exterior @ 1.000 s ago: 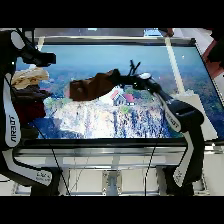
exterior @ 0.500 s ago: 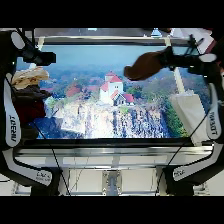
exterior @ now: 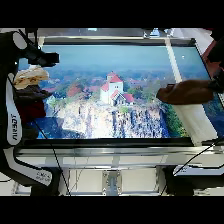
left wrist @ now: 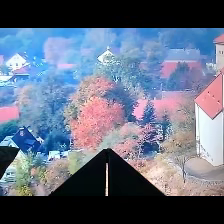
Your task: Fold the shirts.
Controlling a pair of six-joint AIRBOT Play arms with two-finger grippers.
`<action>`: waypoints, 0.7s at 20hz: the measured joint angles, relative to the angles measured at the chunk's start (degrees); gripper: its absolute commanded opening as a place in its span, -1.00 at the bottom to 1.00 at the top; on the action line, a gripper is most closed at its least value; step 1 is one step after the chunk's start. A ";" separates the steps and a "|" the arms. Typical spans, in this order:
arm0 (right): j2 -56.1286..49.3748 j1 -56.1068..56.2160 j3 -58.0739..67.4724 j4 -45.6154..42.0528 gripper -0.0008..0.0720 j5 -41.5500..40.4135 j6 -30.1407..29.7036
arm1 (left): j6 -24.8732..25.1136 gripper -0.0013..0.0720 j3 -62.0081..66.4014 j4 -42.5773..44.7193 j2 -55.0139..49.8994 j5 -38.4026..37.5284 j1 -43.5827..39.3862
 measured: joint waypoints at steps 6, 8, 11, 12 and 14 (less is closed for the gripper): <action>1.16 -4.35 -8.48 -21.88 0.00 5.90 0.37 | -0.57 -0.93 0.00 -3.28 -0.09 -0.55 -0.15; 1.22 -4.76 -11.32 -23.89 0.00 5.64 0.37 | -0.74 -0.93 0.00 -3.89 -0.09 -0.81 -0.42; 1.55 -4.94 -11.39 -22.95 0.00 4.52 0.37 | -0.90 -0.93 0.00 -4.24 -0.09 -1.14 -0.79; 1.81 -4.94 -10.27 -21.11 -0.01 3.65 0.35 | -0.92 -0.93 0.00 -4.28 -0.09 -1.18 -0.90; 2.27 -4.52 -7.87 -13.57 -0.01 1.20 -0.46 | -0.96 -0.93 0.00 -4.46 -0.09 -1.25 -1.18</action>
